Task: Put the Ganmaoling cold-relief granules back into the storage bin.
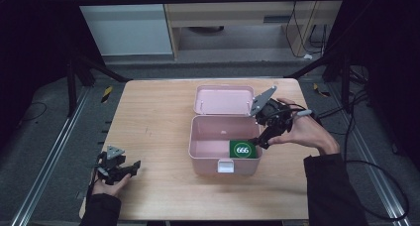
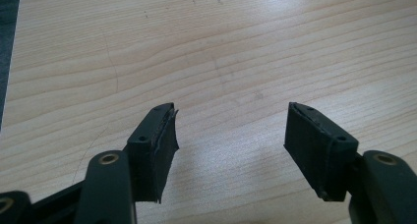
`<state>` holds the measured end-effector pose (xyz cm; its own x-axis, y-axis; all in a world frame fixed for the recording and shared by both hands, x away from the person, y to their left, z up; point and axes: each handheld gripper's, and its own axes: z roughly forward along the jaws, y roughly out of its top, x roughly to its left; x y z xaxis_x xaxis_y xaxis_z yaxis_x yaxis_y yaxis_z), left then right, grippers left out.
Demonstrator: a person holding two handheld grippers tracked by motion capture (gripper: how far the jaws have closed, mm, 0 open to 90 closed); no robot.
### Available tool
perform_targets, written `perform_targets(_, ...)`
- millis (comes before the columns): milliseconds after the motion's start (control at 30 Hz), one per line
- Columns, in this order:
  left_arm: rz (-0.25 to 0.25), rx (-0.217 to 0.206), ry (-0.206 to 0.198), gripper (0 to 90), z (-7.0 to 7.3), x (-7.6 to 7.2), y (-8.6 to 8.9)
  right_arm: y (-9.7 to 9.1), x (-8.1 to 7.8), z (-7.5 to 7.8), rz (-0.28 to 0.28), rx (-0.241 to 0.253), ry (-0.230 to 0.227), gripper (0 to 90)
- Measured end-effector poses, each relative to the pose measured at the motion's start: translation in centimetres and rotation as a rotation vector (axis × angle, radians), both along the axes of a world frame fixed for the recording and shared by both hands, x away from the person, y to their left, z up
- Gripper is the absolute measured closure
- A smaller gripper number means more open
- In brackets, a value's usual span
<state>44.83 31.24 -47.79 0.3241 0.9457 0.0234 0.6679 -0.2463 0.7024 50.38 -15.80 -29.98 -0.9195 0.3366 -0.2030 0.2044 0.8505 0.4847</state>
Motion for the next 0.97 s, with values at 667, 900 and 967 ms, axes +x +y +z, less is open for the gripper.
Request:
perform_targets(667,0.002,0.003,-0.014,36.0,0.0,-0.1,0.0,-6.0,-2.7,-2.5,-0.305,0.302,-0.209,9.5)
perform_targets(900,0.001,0.005,-0.02,34.6,0.0,-0.1,-0.1,-9.0,-4.0,-5.6,-0.487,0.481,-0.274,7.2)
perform_targets(967,0.0,0.006,-0.02,34.3,-0.1,-0.1,-0.1,-9.5,-4.2,-6.6,-0.515,0.496,-0.273,6.6)
